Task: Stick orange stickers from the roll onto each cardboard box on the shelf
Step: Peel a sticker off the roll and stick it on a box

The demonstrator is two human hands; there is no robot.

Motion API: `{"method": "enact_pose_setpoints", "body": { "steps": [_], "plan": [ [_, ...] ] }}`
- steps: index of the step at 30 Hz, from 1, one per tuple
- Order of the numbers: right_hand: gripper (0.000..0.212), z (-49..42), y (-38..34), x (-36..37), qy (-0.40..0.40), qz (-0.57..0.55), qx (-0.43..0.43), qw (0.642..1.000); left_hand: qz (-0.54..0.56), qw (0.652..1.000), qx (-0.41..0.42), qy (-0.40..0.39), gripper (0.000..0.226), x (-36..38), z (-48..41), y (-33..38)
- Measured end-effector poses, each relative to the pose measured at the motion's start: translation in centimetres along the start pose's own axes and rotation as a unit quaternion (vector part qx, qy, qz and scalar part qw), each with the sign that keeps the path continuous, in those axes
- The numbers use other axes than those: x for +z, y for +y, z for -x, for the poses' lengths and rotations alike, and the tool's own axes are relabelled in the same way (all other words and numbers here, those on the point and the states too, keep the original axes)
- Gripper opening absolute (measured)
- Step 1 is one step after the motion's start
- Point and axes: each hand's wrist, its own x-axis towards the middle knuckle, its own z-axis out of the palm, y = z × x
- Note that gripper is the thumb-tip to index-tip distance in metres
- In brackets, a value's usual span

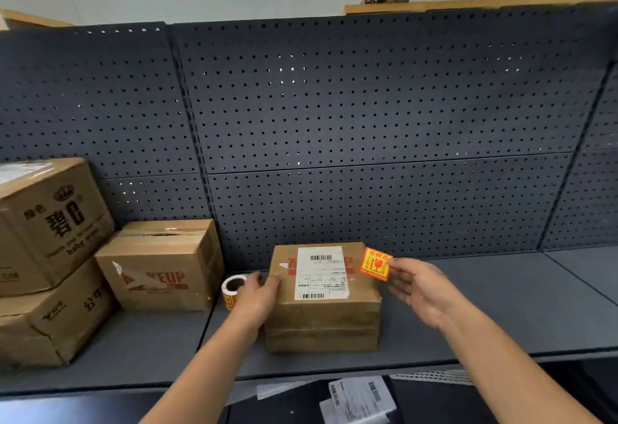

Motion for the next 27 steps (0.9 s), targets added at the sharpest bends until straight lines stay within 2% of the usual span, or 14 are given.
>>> {"method": "enact_pose_setpoints", "body": {
  "steps": [3,5,6,9,12,16,19,27],
  "plan": [
    [0.011,0.9,-1.1,0.3,0.009,0.022,-0.047,0.999,-0.070,0.980,0.170,0.072,0.053,0.8,0.8,-0.1],
    [0.009,2.0,-2.1,0.7,-0.027,0.042,-0.076,0.996,-0.032,0.961,0.272,0.043,0.035,1.7,2.7,1.3],
    [0.009,2.7,-2.6,1.1,-0.054,0.056,-0.087,0.993,-0.005,0.959,0.284,0.005,0.027,2.1,3.8,2.2],
    [0.009,4.4,-3.5,2.0,-0.109,0.099,-0.120,0.982,0.073,0.963,0.235,-0.108,0.018,3.2,6.4,4.6],
    [0.011,4.9,-3.6,2.5,-0.108,0.124,-0.154,0.974,0.096,0.960,0.226,-0.135,0.018,3.9,7.4,5.6],
    [0.007,4.8,-3.4,2.5,-0.101,0.127,-0.155,0.974,0.129,0.957,0.219,-0.141,0.015,4.5,7.7,5.8],
    [0.006,4.3,-3.0,2.3,-0.093,0.132,-0.144,0.976,0.130,0.958,0.218,-0.134,0.020,4.7,7.1,5.8],
    [0.028,2.9,-2.0,1.9,-0.062,0.135,-0.137,0.979,-0.009,0.975,0.204,-0.081,0.035,5.7,5.4,5.4]
  ]
}}
